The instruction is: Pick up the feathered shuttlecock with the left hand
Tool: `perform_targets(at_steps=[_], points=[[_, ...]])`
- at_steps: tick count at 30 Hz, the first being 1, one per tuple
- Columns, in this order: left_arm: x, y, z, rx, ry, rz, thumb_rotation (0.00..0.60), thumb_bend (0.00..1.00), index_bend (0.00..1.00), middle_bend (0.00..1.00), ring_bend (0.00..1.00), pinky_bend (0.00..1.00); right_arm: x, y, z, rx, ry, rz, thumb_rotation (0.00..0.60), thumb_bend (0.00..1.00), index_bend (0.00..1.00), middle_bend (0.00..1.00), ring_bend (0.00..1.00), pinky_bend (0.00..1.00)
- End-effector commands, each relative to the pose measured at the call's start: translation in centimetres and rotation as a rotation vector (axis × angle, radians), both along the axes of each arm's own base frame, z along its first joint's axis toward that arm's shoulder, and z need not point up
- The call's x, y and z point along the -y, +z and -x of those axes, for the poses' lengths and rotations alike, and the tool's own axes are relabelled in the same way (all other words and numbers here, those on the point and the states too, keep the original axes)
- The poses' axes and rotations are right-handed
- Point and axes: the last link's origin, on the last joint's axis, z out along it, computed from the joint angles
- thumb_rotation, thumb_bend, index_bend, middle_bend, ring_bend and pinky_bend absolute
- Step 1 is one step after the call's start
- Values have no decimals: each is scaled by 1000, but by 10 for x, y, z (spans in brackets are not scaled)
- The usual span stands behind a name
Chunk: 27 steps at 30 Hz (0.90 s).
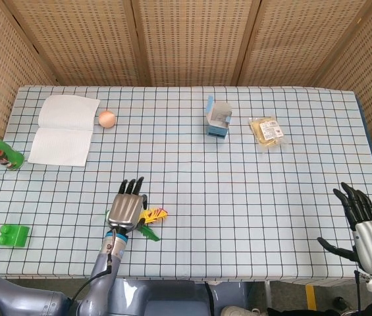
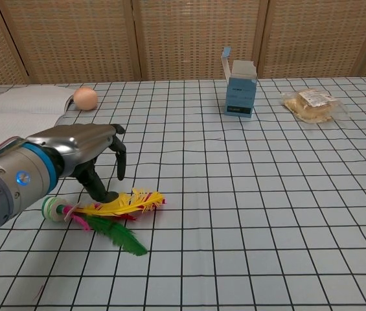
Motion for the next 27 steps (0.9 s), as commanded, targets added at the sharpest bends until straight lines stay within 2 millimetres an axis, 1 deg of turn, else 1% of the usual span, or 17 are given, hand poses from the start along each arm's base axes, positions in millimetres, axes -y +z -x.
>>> perform_targets(at_steps=[1, 7, 12, 27], points=[[-2, -2, -2, -7, 0, -5, 600, 297, 513, 0, 0, 0, 0, 0, 0, 1, 0, 0, 600, 44, 24, 0, 0, 80], [-6, -8, -5, -27, 6, -18, 600, 301, 519, 0, 0, 0, 0, 0, 1, 3, -1, 2, 600, 44, 24, 0, 0, 80], [-5, -13, -5, -43, 12, -10, 600, 302, 529, 0, 0, 0, 0, 1, 0, 5, 4, 7, 600, 44, 24, 0, 0, 80], [-3, -24, -4, -80, 12, 6, 600, 302, 509, 0, 0, 0, 0, 1, 0, 9, 8, 12, 600, 44, 24, 0, 0, 69]])
